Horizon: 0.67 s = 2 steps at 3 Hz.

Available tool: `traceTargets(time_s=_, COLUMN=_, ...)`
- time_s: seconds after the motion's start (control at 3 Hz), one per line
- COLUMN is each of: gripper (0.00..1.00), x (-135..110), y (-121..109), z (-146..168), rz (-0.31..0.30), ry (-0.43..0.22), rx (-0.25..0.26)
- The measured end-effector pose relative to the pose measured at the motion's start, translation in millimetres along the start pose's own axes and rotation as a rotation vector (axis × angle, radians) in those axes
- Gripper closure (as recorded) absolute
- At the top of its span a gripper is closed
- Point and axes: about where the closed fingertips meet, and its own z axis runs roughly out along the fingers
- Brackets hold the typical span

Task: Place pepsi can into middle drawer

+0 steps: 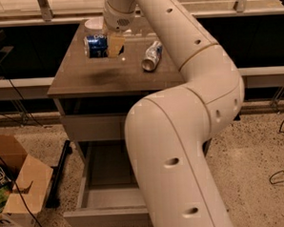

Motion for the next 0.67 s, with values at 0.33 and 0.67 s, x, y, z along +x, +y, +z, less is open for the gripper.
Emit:
traceTargets(time_s=0.33, gripper=1.0, x=-5, y=14, z=-50, rz=0.072, ry=-0.067, rx=0.081)
traceTargets(time_s=0.67, gripper=1.0, x=-7, y=56, z=-129, rz=0.169, ry=-0.164, rx=0.232)
